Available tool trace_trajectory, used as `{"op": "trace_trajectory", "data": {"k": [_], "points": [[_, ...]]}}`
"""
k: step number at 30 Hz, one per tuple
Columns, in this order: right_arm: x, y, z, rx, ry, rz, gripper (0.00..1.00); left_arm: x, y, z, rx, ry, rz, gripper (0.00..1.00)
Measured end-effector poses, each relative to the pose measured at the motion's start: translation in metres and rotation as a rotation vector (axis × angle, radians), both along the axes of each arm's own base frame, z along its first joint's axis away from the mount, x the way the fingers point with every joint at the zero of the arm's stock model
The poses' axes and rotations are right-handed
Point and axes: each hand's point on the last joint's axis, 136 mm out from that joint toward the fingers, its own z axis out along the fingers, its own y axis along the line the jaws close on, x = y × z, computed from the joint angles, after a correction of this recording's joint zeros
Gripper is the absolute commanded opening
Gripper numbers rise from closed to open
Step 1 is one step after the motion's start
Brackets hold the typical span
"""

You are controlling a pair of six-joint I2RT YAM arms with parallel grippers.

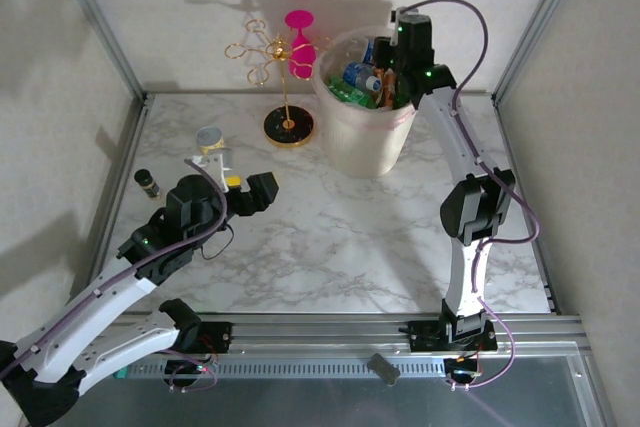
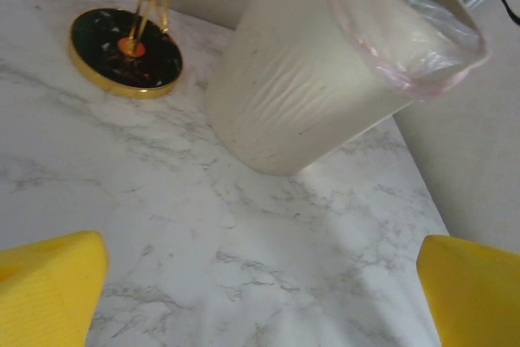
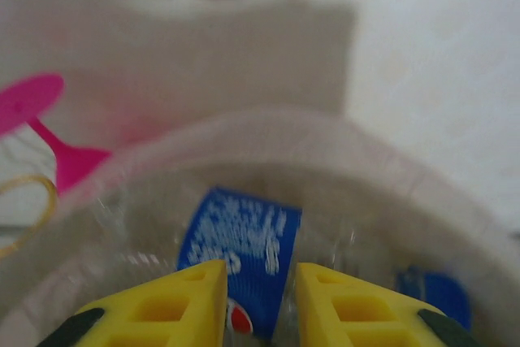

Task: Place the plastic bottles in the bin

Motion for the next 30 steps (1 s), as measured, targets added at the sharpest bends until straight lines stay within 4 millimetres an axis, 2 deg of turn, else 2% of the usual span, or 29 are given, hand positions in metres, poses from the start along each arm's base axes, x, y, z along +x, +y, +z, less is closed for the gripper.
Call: {"op": "trace_trajectory", "data": {"k": [3, 10, 12, 13, 15, 18, 21, 23, 26, 30], "points": [[-0.003, 0.002, -0.023, -0.01, 0.06, 0.012, 0.28, -0.003, 0.001, 0.001, -0.02, -0.01, 0.0, 0.98], [-0.011, 0.001, -0.019, -0.005, 0.056, 0.023, 0.31, -0.008, -0.015, 0.019, -0.015, -0.048, -0.106, 1.0], [-0.02, 0.0, -0.008, 0.004, 0.043, 0.029, 0.39, -0.01, -0.013, 0.023, -0.003, -0.073, -0.114, 1.0], [-0.027, -0.001, 0.0, 0.012, 0.028, 0.036, 0.5, -0.011, -0.01, 0.026, 0.006, -0.085, -0.105, 1.0], [-0.046, -0.006, 0.018, 0.032, -0.01, 0.042, 0.7, -0.012, 0.0, 0.031, 0.02, -0.112, -0.071, 1.0], [-0.088, -0.017, 0.049, 0.059, -0.097, 0.057, 0.99, -0.015, 0.011, 0.042, 0.041, -0.167, -0.04, 1.0], [-0.134, -0.03, 0.076, 0.082, -0.218, 0.07, 0.98, -0.018, 0.023, 0.049, 0.073, -0.247, -0.006, 1.0], [-0.164, -0.038, 0.083, 0.083, -0.313, 0.084, 0.99, -0.019, 0.027, 0.045, 0.114, -0.299, -0.001, 1.0], [-0.2, -0.044, 0.061, 0.037, -0.393, 0.131, 0.99, -0.012, 0.031, 0.022, 0.186, -0.329, 0.023, 1.0], [-0.217, -0.047, 0.011, -0.039, -0.368, 0.159, 0.99, 0.0, 0.041, -0.008, 0.241, -0.337, 0.106, 1.0]]}}
